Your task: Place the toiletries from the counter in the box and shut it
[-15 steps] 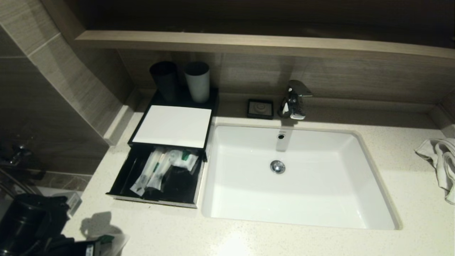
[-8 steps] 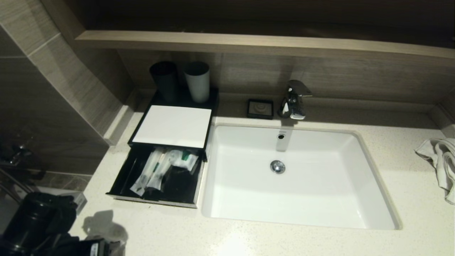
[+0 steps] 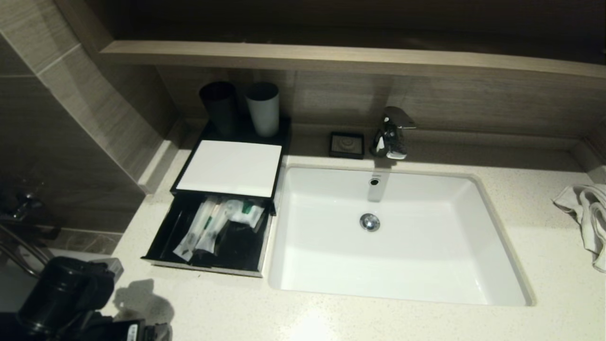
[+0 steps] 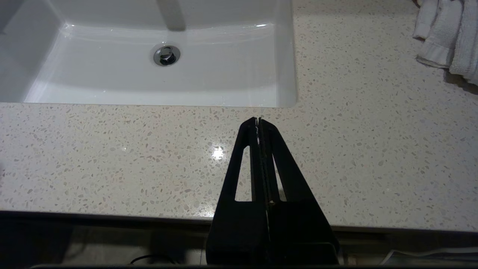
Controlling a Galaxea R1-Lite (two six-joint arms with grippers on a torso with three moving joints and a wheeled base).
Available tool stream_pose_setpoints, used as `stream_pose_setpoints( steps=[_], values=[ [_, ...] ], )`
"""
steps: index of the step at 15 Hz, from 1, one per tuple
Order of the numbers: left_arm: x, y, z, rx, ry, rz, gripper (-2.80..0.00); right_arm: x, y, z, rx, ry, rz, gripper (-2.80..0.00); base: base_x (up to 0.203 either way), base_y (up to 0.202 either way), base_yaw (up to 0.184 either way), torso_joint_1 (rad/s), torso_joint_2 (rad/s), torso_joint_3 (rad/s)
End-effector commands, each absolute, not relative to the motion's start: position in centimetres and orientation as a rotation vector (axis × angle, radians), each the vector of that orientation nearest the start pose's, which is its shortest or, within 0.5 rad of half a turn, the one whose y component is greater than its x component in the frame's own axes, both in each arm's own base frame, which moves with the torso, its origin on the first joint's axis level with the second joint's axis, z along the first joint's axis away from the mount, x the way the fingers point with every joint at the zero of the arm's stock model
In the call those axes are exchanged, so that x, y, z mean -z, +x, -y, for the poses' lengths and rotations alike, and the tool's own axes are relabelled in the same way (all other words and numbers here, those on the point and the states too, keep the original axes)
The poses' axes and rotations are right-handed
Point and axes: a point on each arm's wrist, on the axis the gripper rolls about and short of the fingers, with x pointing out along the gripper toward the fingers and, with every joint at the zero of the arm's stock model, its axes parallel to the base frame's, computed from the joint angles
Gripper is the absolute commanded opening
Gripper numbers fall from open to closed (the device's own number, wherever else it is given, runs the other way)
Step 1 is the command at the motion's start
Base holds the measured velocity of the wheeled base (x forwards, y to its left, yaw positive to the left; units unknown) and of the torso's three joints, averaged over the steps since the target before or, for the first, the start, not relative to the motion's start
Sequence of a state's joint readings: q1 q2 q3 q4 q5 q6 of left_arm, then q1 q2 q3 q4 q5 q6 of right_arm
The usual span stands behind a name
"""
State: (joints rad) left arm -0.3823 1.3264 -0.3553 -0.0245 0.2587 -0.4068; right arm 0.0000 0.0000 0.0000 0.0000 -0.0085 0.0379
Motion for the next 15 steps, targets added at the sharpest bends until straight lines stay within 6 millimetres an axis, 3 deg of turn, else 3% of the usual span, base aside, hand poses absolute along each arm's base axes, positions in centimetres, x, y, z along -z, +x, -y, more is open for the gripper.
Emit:
stream_pose_setpoints(
  steps=[1, 6, 7, 15],
  values=[
    [-10.65, 13.97, 4.99, -0.073, -0.081, -0.902, 0.00, -7.55, -2.27, 0.02, 0.008, 0.038, -0.001, -2.80, 0.000, 0.000, 0.000, 0.000, 0.00, 0.000],
    [-10.70, 13.98, 5.00, -0.070, -0.086, -0.892, 0.00, -7.55, -2.27, 0.02, 0.008, 0.038, -0.001, -2.80, 0.000, 0.000, 0.000, 0.000, 0.00, 0.000],
    [-10.69, 13.97, 4.99, -0.070, -0.086, -0.893, -2.80, -7.55, -2.28, 0.02, 0.008, 0.038, 0.000, -2.80, 0.000, 0.000, 0.000, 0.000, 0.00, 0.000],
    [-10.74, 13.80, 4.92, -0.069, -0.086, -0.886, -2.80, -7.55, -2.28, 0.02, 0.009, 0.038, 0.000, -2.80, 0.000, 0.000, 0.000, 0.000, 0.00, 0.000]
  ],
)
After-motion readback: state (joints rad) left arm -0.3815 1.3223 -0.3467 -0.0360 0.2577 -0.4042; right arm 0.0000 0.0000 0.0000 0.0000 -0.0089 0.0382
